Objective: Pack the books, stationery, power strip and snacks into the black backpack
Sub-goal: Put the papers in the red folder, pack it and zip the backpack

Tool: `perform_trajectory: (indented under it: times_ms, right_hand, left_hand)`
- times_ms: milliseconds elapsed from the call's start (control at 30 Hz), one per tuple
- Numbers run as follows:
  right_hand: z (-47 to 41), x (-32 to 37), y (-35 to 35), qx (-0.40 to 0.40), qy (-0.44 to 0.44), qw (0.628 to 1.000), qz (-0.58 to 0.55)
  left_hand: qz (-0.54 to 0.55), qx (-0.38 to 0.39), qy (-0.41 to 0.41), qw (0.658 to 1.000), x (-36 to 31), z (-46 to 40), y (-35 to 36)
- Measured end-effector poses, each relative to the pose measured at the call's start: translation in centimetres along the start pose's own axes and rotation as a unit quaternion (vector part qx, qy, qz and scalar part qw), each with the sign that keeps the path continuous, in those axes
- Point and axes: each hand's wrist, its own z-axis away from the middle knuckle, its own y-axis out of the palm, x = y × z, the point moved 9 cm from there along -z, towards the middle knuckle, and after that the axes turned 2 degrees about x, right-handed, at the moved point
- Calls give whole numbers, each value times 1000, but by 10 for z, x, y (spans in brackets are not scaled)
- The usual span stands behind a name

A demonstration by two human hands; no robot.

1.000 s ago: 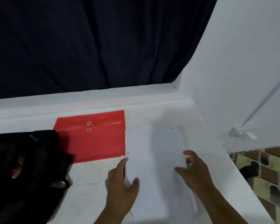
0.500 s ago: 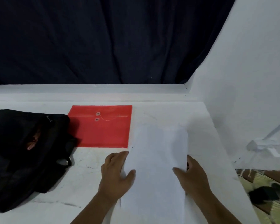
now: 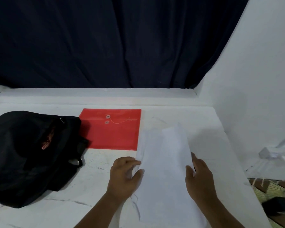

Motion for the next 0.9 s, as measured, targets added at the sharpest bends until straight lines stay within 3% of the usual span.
perform_trajectory:
  times_ms: [133,367,433,500,667,767,900]
  right_hand:
    - [-3,-8,-5,3,46,999,24]
    - [5,-14,-13,2,105,993,-60]
    - [9,-19,-11,7,136,986,-101]
    - [13,-24,-9,4,163,976,-142]
    - [12,-31,-12,1,187,964,-190]
    - [11,-25,-14,28,178,964,-196]
    - [10,-7,-16,48,126,968,-212]
  left_hand:
    - [-57,2,-14,998,4,2,3]
    - [-148,58,-106,981,6,-2,12]
    - [-85,63,-128,986,-5,0,15]
    - [45,75,-164,983,-19,0,19]
    - [213,80,-298,927,-6,-3,28]
    - [254,146,-332,897,-6,-4,33]
    - [214,232,-283,906,-29,-12,30]
